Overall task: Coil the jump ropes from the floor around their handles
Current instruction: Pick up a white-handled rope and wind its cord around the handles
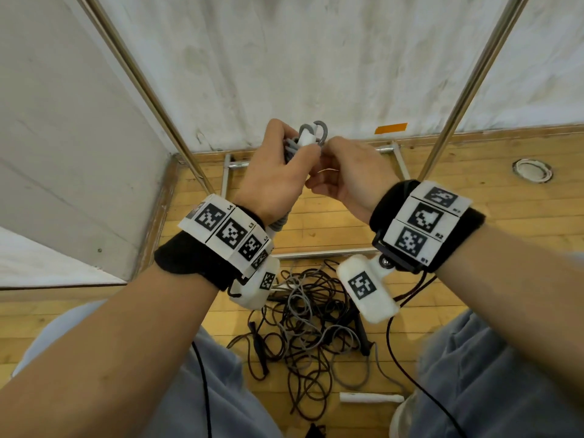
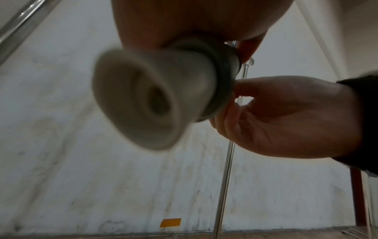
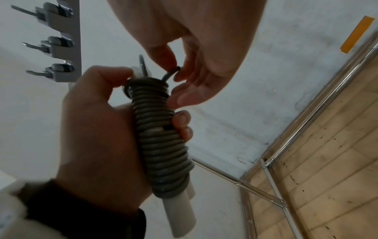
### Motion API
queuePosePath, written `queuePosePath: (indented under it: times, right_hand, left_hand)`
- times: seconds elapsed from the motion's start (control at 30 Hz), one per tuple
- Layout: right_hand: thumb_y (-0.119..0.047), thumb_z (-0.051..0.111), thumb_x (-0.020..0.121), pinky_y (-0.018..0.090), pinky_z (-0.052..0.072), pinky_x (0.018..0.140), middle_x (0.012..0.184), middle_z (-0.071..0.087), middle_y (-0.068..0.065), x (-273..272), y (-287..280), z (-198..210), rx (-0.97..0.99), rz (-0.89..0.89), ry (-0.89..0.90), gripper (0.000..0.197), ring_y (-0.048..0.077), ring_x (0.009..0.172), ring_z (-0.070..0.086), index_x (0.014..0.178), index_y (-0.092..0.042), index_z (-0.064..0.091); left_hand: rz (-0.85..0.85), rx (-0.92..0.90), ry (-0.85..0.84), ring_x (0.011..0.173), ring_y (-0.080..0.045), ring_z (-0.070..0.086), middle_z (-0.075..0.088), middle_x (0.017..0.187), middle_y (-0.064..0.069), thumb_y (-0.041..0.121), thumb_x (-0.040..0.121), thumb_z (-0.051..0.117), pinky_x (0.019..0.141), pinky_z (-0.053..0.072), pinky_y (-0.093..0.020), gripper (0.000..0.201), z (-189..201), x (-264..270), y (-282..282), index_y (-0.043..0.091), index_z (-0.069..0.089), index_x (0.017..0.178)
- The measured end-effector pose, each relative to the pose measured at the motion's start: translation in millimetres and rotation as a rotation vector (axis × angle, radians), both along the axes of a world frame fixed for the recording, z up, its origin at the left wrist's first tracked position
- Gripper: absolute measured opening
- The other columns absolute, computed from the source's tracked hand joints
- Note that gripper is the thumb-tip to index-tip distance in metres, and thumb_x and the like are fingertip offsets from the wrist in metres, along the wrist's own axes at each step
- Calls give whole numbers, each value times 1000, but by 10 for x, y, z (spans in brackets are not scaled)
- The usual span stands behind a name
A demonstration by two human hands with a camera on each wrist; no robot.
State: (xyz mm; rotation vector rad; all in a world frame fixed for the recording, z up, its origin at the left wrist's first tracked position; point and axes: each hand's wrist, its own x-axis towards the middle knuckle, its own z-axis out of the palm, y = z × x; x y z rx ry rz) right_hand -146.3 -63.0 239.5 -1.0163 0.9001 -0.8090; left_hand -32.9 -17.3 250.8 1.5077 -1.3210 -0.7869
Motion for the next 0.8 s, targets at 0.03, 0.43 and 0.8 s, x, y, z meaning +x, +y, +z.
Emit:
queuePosePath:
  times: [0.03,0.43,0.8]
  right_hand:
    - [-12,42,92,24,46,47,59,58,5,-4,-5,12,-1,-4,-11,20,17,49,58,94,0,58]
    - [-3,42,91,26,39,48,60,45,11,-90,-115,44,-69,-27,40,18,20,50,43,90,4,59]
    - [-17,41,94,28,35,46,57,45,6,-24,-99,131,-296,34,127,28,19,46,42,71,-7,53]
  left_hand:
    - [7,-5,-11,56,-14,48,52,69,3,40,86,55,56,43,-34,23,2,1,-3,24,38,86]
    - [-119,18,33,57,-14,52,56,68,7,27,77,60,55,45,-32,24,39,-99,18,26,43,94]
    - [27,-60,-52,48,-13,53,58,67,1,24,94,55,52,44,-33,22,134,-103,5,13,37,97]
